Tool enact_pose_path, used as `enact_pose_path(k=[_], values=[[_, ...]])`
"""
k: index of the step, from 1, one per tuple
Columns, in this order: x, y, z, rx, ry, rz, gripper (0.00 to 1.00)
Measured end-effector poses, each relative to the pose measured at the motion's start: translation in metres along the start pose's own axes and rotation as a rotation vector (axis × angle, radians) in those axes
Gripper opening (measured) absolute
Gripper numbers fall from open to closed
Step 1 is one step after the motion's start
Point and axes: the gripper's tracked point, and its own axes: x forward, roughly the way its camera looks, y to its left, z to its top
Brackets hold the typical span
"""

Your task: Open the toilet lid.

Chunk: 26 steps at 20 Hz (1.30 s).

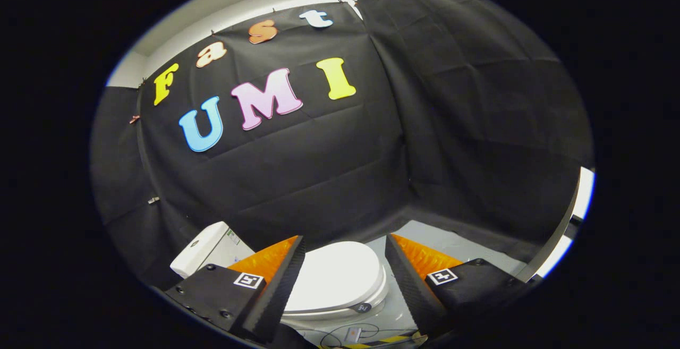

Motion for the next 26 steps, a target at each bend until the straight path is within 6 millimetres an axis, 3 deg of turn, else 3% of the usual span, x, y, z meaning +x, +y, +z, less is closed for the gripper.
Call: enact_pose_path(k=[5,12,20,26], values=[[0.037,-0.037,-0.046,0.076,0.114,-0.053,0.96],[0.083,-0.061,-0.14,0.137,0.324,-0.079,0.95],[0.109,-0.082,-0.217,0.217,0.458,-0.1,0.93],[0.117,-0.098,-0.28,0.308,0.559,-0.091,0.93]])
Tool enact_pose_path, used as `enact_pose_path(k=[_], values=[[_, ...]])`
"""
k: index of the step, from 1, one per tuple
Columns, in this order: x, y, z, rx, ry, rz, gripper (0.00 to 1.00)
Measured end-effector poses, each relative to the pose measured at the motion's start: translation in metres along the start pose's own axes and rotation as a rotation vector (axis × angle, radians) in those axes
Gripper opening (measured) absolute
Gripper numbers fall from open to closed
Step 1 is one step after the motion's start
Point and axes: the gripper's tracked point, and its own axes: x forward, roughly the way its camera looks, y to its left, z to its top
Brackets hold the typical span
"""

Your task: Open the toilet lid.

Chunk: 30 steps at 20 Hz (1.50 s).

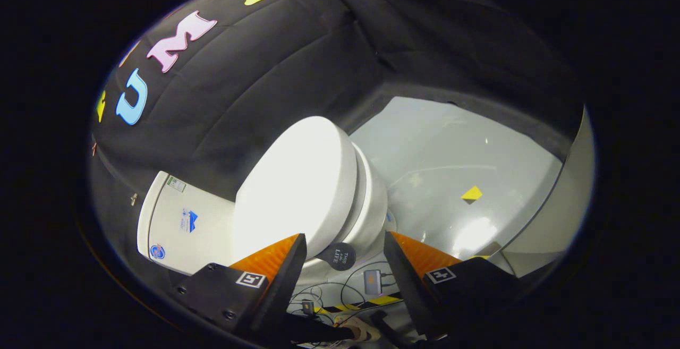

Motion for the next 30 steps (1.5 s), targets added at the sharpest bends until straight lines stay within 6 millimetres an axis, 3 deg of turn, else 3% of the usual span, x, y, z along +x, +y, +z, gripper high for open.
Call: enact_pose_path(k=[6,8,10,11,12,14,15,17,21,30], values=[[0.028,-0.001,-0.028,0.136,0.08,0.089,0.86],[0.039,-0.001,-0.035,0.189,0.101,0.119,0.71],[0.046,0.005,-0.041,0.212,0.116,0.15,0.68],[0.047,0.009,-0.043,0.224,0.121,0.169,0.57],[0.05,0.008,-0.048,0.228,0.123,0.165,0.57],[0.055,0.009,-0.044,0.294,0.114,0.193,0.31],[0.053,0.006,-0.04,0.342,0.115,0.21,0.3],[0.056,0.009,-0.039,0.422,0.103,0.246,0.17],[0.055,0.007,-0.04,0.404,0.107,0.266,0.17],[0.035,0.037,-0.034,0.162,0.1,0.22,0.12]])
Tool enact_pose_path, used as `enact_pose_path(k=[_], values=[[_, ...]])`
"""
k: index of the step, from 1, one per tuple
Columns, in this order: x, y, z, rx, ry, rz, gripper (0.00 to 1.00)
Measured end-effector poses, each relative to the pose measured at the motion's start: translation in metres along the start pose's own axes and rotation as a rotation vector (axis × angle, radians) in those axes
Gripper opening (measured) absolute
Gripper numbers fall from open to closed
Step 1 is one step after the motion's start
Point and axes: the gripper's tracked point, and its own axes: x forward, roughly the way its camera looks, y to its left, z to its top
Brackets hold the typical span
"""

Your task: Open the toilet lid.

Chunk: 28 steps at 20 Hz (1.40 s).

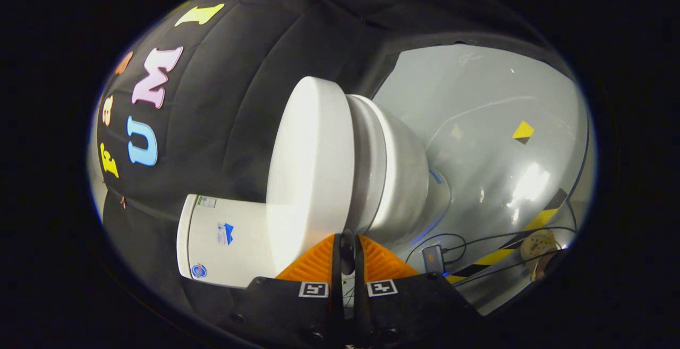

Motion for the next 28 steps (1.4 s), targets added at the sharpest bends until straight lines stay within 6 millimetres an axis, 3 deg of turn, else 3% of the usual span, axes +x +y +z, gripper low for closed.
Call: enact_pose_path(k=[6,14,22,28], values=[[-0.028,0.059,0.012,-0.274,-0.07,-0.051,0.12],[-0.061,0.158,0.0,-0.666,-0.162,-0.096,0.14],[-0.076,0.23,-0.031,-0.824,-0.192,-0.069,0.15],[-0.077,0.289,-0.071,-0.964,-0.218,-0.003,0.17]])
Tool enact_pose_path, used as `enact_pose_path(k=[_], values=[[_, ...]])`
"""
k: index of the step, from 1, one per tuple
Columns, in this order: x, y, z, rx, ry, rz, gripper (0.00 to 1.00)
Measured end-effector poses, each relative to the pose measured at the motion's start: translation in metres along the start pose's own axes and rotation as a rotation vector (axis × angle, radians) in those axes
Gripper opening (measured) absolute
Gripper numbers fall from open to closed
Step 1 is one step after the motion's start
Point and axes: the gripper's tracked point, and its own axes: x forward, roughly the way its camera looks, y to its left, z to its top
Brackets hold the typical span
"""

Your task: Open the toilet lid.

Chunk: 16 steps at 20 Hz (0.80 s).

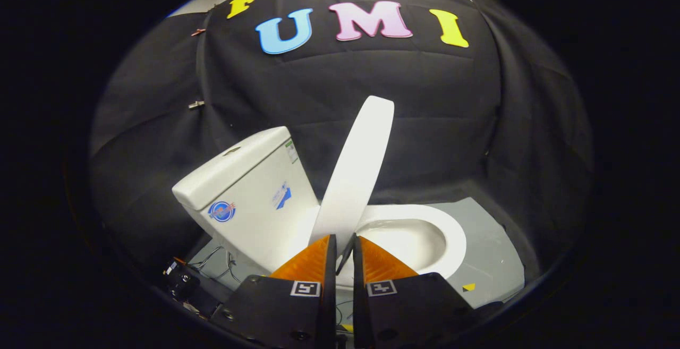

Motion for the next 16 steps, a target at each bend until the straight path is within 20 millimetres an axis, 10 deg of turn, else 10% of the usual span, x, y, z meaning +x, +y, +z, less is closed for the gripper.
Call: enact_pose_path(k=[16], values=[[0.024,0.105,0.01,-0.161,-0.018,0.08,0.17]])
